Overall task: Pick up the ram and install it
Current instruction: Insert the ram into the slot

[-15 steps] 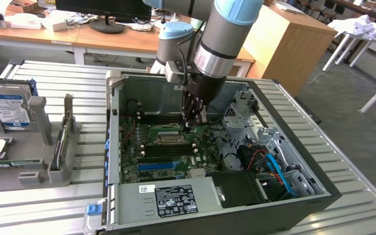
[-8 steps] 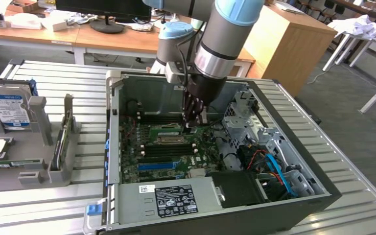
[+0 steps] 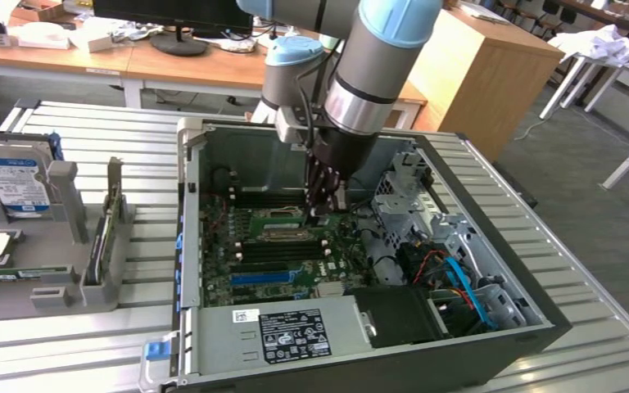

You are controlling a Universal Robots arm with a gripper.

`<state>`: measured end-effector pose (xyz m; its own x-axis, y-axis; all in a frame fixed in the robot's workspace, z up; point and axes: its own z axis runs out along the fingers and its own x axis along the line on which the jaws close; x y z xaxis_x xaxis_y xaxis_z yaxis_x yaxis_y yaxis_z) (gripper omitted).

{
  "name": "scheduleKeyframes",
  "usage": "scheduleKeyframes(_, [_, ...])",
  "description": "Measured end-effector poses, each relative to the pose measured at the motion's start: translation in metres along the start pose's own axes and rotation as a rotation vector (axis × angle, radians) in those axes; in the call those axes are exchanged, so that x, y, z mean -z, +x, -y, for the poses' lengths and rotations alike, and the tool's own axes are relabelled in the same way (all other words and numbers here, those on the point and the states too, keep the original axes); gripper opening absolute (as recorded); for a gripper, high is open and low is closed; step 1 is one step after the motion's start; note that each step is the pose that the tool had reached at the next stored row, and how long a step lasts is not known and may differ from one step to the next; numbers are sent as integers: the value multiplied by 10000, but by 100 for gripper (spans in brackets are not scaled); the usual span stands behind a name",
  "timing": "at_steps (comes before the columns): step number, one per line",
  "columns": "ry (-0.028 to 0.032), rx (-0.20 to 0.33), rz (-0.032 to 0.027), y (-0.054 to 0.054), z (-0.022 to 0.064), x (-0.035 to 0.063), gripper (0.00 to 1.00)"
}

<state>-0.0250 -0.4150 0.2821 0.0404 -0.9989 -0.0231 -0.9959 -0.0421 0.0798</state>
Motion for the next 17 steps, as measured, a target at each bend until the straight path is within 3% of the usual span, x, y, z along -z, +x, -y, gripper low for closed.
scheduleKeyframes(17, [0, 1, 0, 4, 13, -171, 12])
